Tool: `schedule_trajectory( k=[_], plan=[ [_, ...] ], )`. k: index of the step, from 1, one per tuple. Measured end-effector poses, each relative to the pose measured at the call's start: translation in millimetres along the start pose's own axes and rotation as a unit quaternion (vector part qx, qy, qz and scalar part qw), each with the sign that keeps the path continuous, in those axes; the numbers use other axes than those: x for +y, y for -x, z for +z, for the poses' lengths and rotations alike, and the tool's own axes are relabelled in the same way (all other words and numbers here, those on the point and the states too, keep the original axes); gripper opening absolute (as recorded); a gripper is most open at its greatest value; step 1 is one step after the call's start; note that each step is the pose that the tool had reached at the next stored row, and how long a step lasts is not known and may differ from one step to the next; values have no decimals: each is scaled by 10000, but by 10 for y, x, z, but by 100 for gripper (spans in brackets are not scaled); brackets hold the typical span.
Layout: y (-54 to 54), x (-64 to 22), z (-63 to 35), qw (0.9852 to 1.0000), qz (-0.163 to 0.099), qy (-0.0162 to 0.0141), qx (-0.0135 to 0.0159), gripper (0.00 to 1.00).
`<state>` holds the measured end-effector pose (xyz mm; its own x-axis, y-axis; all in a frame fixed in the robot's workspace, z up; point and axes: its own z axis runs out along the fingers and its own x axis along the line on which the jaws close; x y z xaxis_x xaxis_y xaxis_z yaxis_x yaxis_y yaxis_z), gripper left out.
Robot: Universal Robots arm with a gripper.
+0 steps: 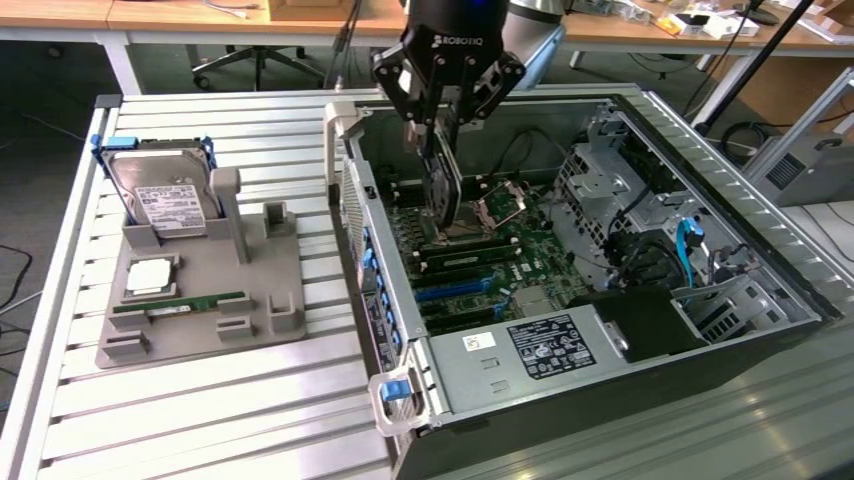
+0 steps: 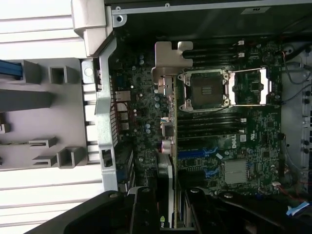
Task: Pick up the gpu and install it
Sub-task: 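Pick up the gpu and move the gpu toward the slot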
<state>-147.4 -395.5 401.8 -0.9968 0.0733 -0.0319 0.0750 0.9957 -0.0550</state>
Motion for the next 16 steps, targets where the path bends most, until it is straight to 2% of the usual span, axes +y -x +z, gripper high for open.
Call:
schedule_trajectory(
  k=[16],
  plan=[
    [148, -10, 103, 10000, 0, -4, 0, 27]
  ],
)
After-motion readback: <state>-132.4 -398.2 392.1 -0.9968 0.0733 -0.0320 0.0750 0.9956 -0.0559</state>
